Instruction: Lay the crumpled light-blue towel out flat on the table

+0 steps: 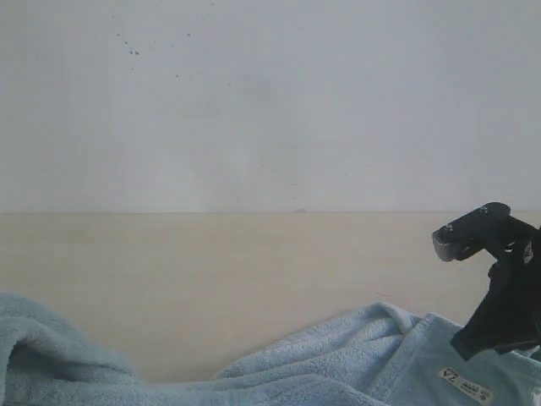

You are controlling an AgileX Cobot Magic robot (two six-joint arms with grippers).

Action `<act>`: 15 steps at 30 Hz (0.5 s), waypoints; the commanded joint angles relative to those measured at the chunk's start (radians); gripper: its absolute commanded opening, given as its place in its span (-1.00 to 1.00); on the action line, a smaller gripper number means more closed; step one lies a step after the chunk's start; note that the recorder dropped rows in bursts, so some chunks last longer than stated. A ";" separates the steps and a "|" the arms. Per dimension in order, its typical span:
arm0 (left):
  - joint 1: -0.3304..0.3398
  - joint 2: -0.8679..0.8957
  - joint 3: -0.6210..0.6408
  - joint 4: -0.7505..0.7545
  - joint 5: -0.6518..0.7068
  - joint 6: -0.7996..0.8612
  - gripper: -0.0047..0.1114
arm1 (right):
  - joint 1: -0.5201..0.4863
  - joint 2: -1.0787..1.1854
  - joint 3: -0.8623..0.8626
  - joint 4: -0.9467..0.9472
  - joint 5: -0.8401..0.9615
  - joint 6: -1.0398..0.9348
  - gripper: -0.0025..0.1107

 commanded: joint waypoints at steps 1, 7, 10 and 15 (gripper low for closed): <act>0.001 0.000 -0.005 -0.003 -0.004 -0.009 -0.85 | -0.002 0.045 -0.032 -0.122 -0.069 0.035 -0.94; 0.001 0.000 -0.005 -0.003 -0.009 -0.009 -0.85 | 0.000 0.090 -0.032 -0.119 -0.179 0.040 0.01; 0.001 0.000 -0.005 -0.003 -0.009 -0.009 -0.85 | 0.000 0.108 -0.032 -0.121 -0.287 0.083 0.19; 0.001 0.000 -0.005 -0.003 -0.009 -0.009 -0.85 | -0.002 0.146 -0.032 -0.121 -0.327 0.088 -0.17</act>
